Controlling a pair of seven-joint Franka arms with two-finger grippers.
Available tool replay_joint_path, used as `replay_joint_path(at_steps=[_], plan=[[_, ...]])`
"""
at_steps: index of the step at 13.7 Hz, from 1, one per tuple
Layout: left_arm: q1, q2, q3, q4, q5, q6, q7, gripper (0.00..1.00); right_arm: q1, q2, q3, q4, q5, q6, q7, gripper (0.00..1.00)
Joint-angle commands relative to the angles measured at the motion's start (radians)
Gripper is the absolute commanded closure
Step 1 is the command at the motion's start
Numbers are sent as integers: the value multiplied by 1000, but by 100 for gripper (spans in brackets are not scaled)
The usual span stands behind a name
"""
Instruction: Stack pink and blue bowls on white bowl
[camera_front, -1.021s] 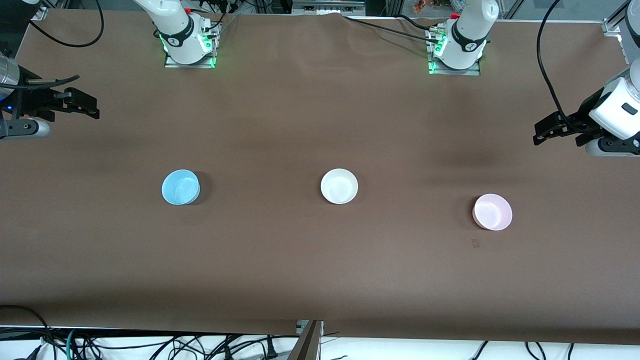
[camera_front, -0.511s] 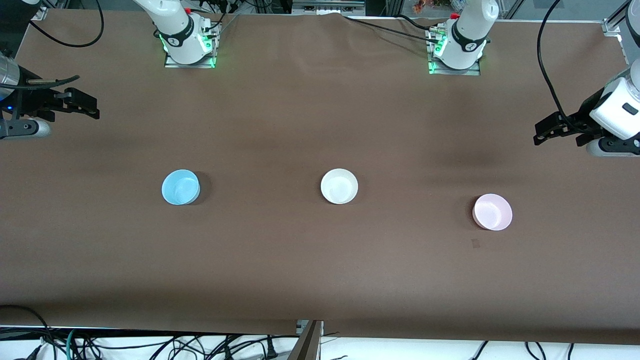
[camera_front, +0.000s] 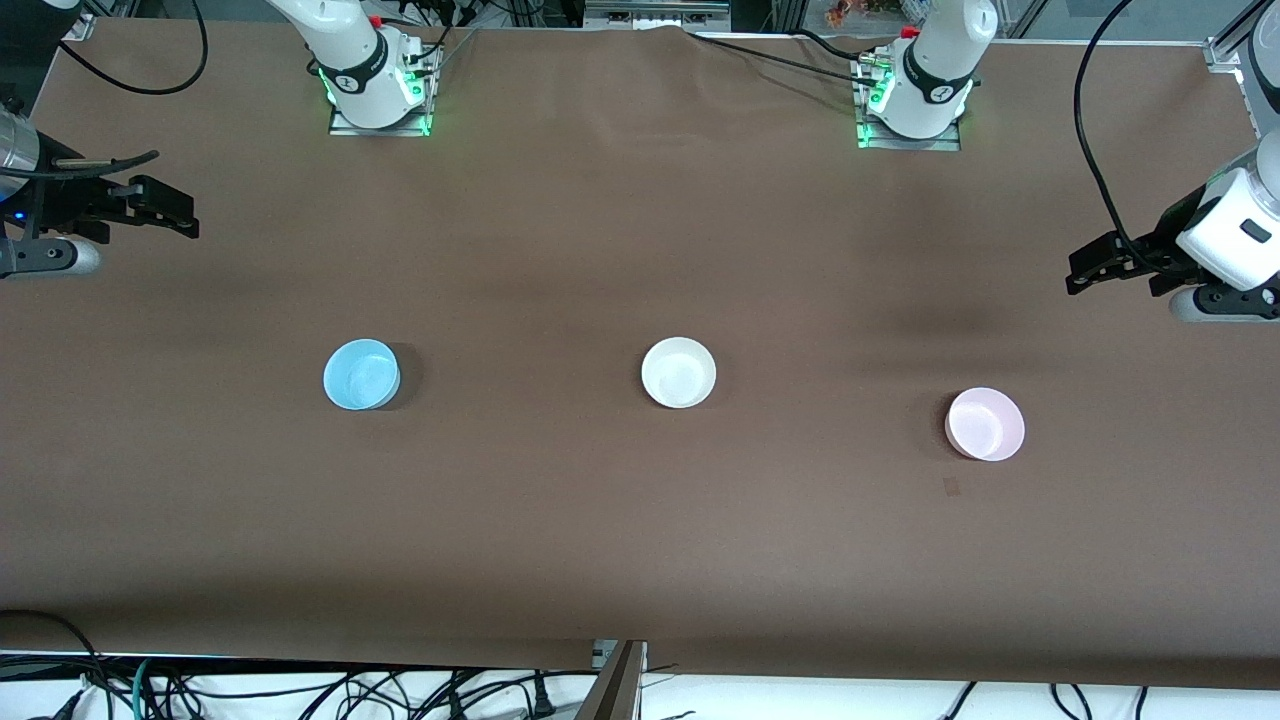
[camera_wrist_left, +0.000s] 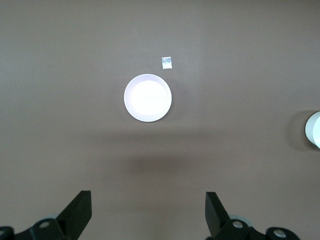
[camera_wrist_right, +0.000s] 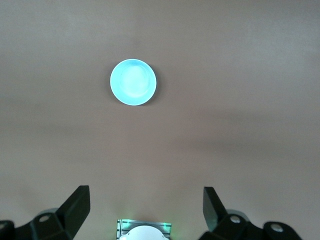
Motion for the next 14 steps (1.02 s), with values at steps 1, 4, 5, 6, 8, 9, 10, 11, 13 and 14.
replay_joint_path(at_steps=[1,4,5,6,8,9,10,11,13,14], plan=[[3,3,1,12,1,-7,24,0,-14,5,8,19,5,-7,-17,0],[2,11,-1,21,-1,-7,22,0,-14,5,8,19,5,-7,-17,0],[2,11,-1,22,-1,-6,24,0,-14,5,8,19,5,-7,-16,0],[2,12,-2,21,2,-6,22,0,-14,5,8,19,5,-7,-16,0],[0,11,-2,18,9,-24,13,0,-14,5,8,19,5,-6,-17,0],[-1,14,-4,19,13,-59,12,0,-14,5,8,19,5,-6,-16,0],[-1,15,-7,19,15,-64,15,0,-17,10,8,19,7,-4,-14,0],[-1,26,-7,19,15,-66,13,0,-14,13,8,19,4,-6,-16,0],[-1,58,-7,21,15,-61,18,0,-15,24,5,18,5,-4,-11,0],[-3,81,-5,24,15,-53,16,0,-15,22,6,16,2,5,-9,0]])
